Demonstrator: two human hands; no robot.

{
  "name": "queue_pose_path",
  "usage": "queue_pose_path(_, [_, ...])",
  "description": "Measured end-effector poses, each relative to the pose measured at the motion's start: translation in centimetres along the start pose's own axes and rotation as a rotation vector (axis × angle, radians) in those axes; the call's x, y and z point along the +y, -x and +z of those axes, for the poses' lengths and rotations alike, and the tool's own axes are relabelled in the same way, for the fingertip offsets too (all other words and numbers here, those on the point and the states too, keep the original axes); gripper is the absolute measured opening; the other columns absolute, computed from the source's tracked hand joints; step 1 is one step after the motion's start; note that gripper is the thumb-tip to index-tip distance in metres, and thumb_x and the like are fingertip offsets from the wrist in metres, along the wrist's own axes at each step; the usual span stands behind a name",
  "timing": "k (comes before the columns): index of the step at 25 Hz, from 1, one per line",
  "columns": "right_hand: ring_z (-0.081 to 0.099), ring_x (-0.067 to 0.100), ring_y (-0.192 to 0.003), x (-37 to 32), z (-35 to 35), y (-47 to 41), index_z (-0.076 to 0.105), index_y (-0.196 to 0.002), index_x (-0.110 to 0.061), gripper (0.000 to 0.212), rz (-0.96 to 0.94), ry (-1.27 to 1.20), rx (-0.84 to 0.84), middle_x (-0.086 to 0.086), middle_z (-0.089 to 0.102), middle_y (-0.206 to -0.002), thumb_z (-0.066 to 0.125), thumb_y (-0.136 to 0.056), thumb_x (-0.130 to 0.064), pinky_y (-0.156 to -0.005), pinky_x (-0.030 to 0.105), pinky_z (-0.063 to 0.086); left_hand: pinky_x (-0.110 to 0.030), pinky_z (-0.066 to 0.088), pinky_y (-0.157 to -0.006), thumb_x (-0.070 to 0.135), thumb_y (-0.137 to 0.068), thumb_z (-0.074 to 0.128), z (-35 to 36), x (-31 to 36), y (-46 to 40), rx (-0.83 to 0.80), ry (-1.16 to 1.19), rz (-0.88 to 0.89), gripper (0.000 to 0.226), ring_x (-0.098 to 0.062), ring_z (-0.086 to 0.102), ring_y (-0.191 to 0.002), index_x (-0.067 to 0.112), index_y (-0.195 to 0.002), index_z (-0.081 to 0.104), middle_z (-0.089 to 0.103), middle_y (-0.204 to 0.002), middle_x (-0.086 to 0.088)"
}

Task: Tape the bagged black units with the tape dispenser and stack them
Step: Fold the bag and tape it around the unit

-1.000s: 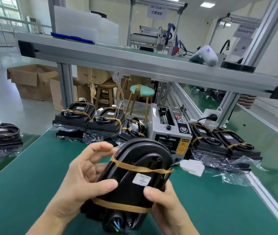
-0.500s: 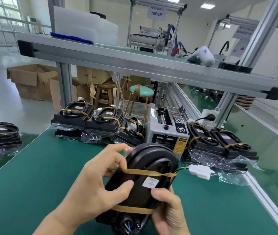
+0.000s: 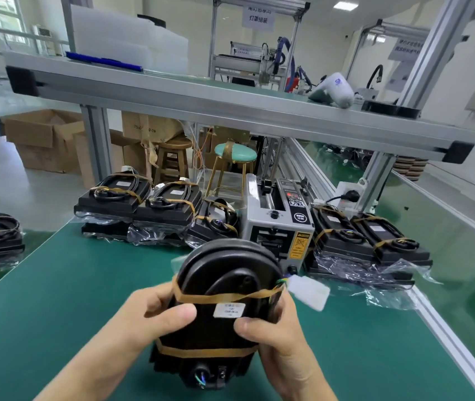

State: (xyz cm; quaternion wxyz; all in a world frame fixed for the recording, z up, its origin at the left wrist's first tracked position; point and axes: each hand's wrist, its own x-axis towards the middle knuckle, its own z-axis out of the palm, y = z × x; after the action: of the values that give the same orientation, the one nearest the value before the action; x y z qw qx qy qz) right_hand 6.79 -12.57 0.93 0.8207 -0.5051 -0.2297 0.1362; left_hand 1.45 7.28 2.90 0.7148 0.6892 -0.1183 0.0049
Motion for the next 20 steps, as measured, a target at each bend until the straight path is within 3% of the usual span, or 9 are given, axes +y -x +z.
queue_pose_path(2, [0.062,0.037,-0.11,-0.4,0.1,-0.2,0.044,-0.139,-0.014,0.094,-0.038,0.036,-0.003,0.022,0.063,-0.121,0.078,-0.051,-0.006,-0.094,0.046,0.051,-0.023,0.052,-0.078,0.051,-0.055,0.085,-0.2,-0.3,0.1,-0.001,0.02,0.017,0.064,-0.024,0.067,-0.095,0.014,-0.105,0.071,0.072,-0.102,-0.012])
queue_pose_path(4, [0.063,0.033,-0.113,-1.1,0.2,-0.4,0.038,-0.142,-0.026,0.101,-0.069,0.058,-0.039,0.011,0.064,-0.125,0.08,-0.052,-0.006,-0.092,0.036,0.051,-0.03,0.052,-0.087,0.03,-0.055,0.086,-0.3,-0.4,0.1,0.008,0.095,0.072,0.068,-0.03,0.064,-0.104,0.011,-0.117,0.066,0.067,-0.113,-0.017])
queue_pose_path(8, [0.062,0.029,-0.115,-2.3,0.3,-0.6,0.036,-0.143,-0.024,0.106,-0.118,0.024,-0.119,0.007,0.063,-0.127,0.085,-0.052,-0.001,-0.089,0.034,0.052,-0.031,0.051,-0.09,0.01,-0.045,0.089,-0.5,-0.8,0.3,0.077,0.23,0.122,0.084,-0.031,0.062,-0.112,0.018,-0.124,0.062,0.062,-0.124,-0.017])
queue_pose_path(12, [0.061,0.017,-0.112,-2.4,0.5,-0.4,0.064,-0.121,-0.027,0.074,-0.196,0.013,-0.084,0.0,0.07,-0.099,0.074,-0.06,0.013,-0.091,0.03,0.051,-0.03,0.048,-0.095,0.003,-0.059,0.081,-0.2,-1.2,0.6,0.031,0.233,0.2,0.077,-0.031,0.059,-0.117,0.019,-0.131,0.057,0.061,-0.128,-0.015])
queue_pose_path(14, [0.059,0.015,-0.118,-2.4,0.9,-0.3,0.069,-0.11,-0.029,0.063,-0.241,0.045,-0.058,-0.004,0.072,-0.091,0.081,-0.058,0.005,-0.089,0.026,0.05,-0.032,0.049,-0.095,0.008,-0.062,0.083,-0.3,-1.3,0.6,0.031,0.24,0.221,0.074,-0.029,0.059,-0.117,0.021,-0.13,0.057,0.061,-0.129,-0.011])
queue_pose_path(16, [0.055,0.018,-0.125,-2.3,1.0,-0.4,0.064,-0.119,-0.03,0.068,-0.284,0.034,-0.038,-0.002,0.071,-0.111,0.085,-0.059,-0.004,-0.092,0.026,0.05,-0.031,0.048,-0.096,0.012,-0.064,0.084,-0.4,-1.4,0.7,0.031,0.248,0.232,0.074,-0.028,0.058,-0.119,0.022,-0.131,0.056,0.06,-0.131,-0.009])
queue_pose_path(18, [0.048,0.019,-0.132,-1.5,0.8,-0.3,0.048,-0.137,-0.036,0.092,-0.27,0.079,0.001,-0.003,0.055,-0.139,0.083,-0.058,-0.004,-0.104,0.032,0.044,-0.029,0.051,-0.092,0.016,-0.059,0.088,-0.8,-1.4,0.7,0.101,0.292,0.231,0.075,-0.023,0.059,-0.118,0.026,-0.128,0.06,0.061,-0.13,-0.006])
queue_pose_path(20, [0.042,0.014,-0.138,-0.2,1.0,-0.1,0.03,-0.144,-0.044,0.109,-0.07,0.122,-0.049,-0.011,0.042,-0.15,0.088,-0.058,-0.014,-0.112,0.039,0.037,-0.029,0.054,-0.084,0.018,-0.046,0.094,-1.8,-1.3,0.7,0.232,0.423,0.183,0.082,-0.02,0.06,-0.116,0.03,-0.122,0.065,0.063,-0.127,-0.005])
